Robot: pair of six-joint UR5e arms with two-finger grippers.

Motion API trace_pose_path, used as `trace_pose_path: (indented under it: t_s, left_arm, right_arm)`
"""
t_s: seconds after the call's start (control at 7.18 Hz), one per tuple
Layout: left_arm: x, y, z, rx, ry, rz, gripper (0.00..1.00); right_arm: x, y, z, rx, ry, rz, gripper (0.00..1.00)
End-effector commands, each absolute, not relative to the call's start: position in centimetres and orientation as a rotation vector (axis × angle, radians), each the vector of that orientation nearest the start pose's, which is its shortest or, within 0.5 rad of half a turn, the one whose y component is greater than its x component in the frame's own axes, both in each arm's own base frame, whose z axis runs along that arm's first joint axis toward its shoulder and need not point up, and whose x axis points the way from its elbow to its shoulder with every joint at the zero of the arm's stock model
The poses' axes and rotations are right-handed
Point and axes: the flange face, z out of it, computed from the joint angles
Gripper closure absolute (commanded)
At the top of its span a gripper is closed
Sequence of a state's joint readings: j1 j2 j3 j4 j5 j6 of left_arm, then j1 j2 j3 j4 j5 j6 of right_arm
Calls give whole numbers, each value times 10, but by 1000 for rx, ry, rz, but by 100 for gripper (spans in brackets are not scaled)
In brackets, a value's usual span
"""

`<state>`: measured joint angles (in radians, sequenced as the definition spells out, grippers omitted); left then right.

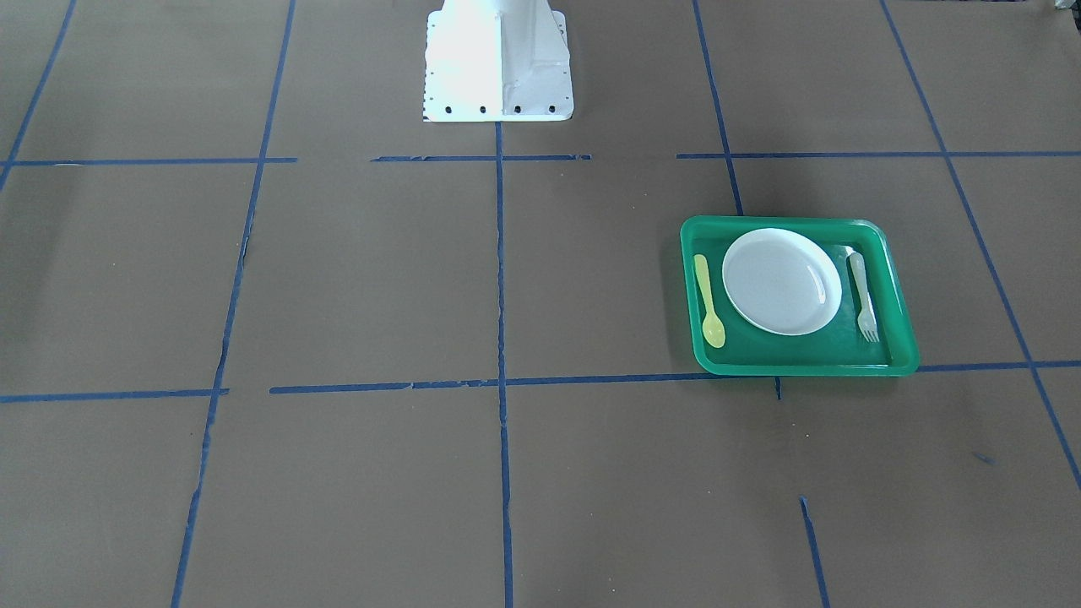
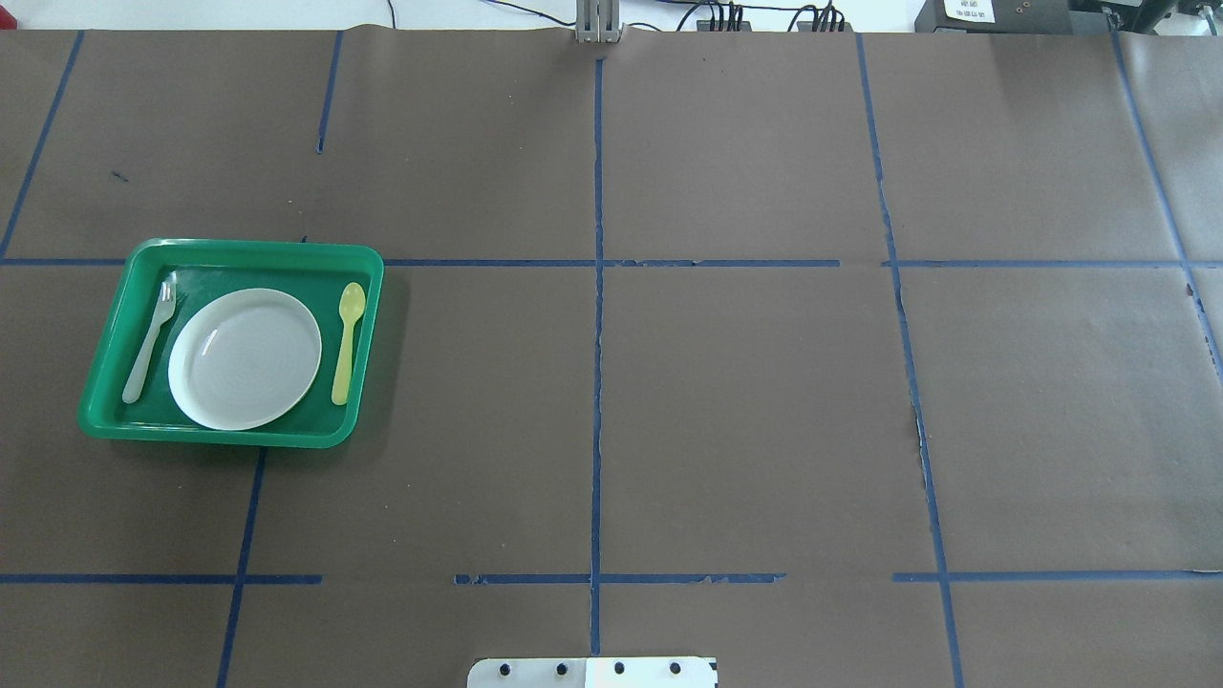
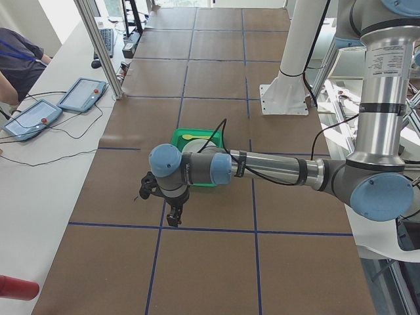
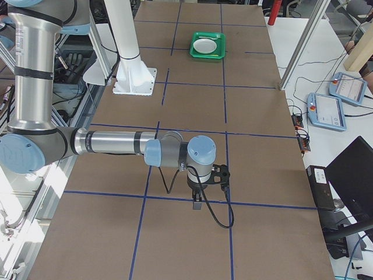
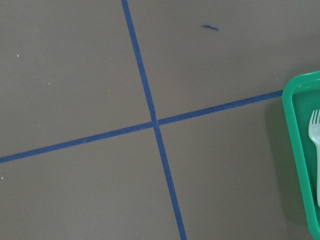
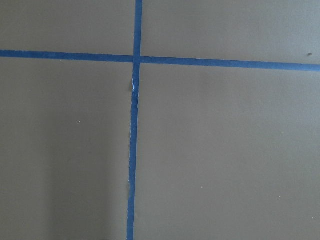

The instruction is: Place fork

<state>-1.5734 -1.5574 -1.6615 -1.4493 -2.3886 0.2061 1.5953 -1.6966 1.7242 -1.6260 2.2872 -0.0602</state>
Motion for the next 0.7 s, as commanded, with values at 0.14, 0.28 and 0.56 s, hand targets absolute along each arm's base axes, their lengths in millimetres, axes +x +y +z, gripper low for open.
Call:
trace_pose_path:
  t_s: [0.14,0.28,0.56]
  left_arm:
    - [-72,-455,657,11,835,135,0]
    - [-73,-455,656,13,833,132,0]
    - [-77,-455,656,12,810,129,0]
  right_arm:
    - [79,-435,651,4,-717,-24,0]
    - [79,-435,651,4,-717,-25,0]
    - [79,-435,651,4,-717,-25,0]
